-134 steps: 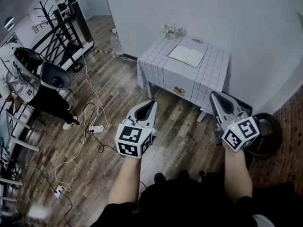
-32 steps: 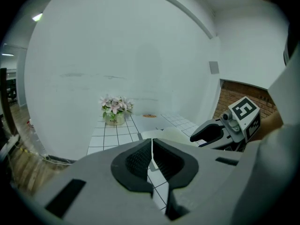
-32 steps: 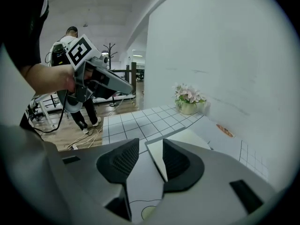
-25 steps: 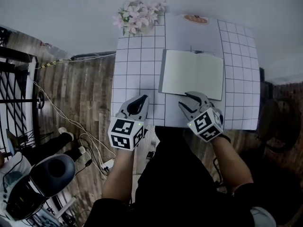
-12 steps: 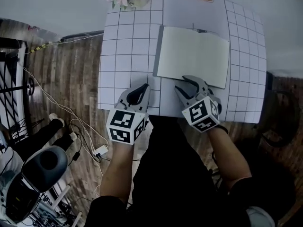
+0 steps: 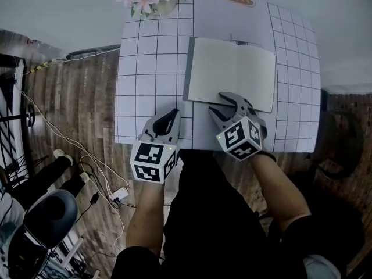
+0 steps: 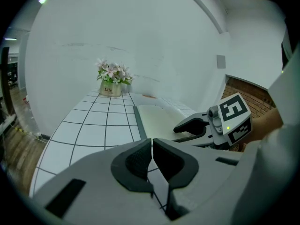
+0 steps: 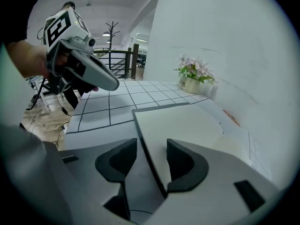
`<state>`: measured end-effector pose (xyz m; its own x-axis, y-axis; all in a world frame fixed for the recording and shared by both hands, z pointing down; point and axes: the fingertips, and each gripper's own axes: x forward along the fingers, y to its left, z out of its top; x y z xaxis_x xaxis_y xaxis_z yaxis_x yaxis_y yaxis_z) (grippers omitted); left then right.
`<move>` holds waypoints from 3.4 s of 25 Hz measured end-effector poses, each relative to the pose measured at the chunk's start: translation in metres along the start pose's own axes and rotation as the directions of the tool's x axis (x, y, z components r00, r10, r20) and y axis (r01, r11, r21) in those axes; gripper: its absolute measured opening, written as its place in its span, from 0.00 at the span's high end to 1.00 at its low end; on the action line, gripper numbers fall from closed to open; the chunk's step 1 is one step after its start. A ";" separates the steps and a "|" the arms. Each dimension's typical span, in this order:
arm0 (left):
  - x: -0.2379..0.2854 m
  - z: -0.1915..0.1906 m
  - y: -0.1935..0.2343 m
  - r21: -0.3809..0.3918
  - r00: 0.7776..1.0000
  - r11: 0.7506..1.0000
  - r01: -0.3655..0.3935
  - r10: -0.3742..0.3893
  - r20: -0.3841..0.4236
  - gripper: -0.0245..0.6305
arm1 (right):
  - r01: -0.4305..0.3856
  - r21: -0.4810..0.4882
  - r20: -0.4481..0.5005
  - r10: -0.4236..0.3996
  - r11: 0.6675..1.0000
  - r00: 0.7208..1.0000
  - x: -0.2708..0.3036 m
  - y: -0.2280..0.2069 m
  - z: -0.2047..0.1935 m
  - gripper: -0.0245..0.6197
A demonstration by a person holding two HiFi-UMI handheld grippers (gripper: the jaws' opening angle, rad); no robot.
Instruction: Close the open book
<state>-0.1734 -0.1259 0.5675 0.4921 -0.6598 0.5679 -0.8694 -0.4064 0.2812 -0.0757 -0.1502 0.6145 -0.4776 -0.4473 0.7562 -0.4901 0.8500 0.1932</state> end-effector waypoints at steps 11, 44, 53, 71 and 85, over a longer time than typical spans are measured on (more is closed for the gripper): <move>-0.007 0.008 0.004 -0.007 1.000 1.000 -0.006 0.006 0.019 0.94 | 0.040 -0.025 -0.080 -0.042 0.999 0.996 -0.011 -0.018 0.000 0.68; 0.009 0.021 -0.006 0.034 0.999 0.999 0.030 -0.029 -0.025 0.94 | -0.071 -0.056 0.038 0.073 0.996 0.997 -0.021 -0.017 0.007 0.95; 0.008 0.028 -0.010 0.067 0.998 0.998 0.018 -0.014 -0.061 0.94 | -0.048 -0.170 -0.058 0.038 0.984 0.998 -0.003 -0.009 -0.005 0.88; 0.016 0.050 -0.039 0.175 0.991 0.982 0.064 -0.042 -0.130 0.94 | 0.101 0.517 0.145 -0.203 0.850 0.968 -0.083 -0.072 -0.060 0.95; 0.037 0.047 -0.060 0.203 0.982 0.970 0.131 -0.098 -0.164 0.94 | 0.185 0.856 0.024 -0.393 0.483 0.919 -0.128 -0.103 -0.145 0.85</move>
<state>-0.1008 -0.1558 0.5350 0.5605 -0.5042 0.6569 -0.7702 -0.6089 0.1898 0.1417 -0.1407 0.5883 -0.2636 -0.7522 0.6039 -0.9490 0.0901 -0.3020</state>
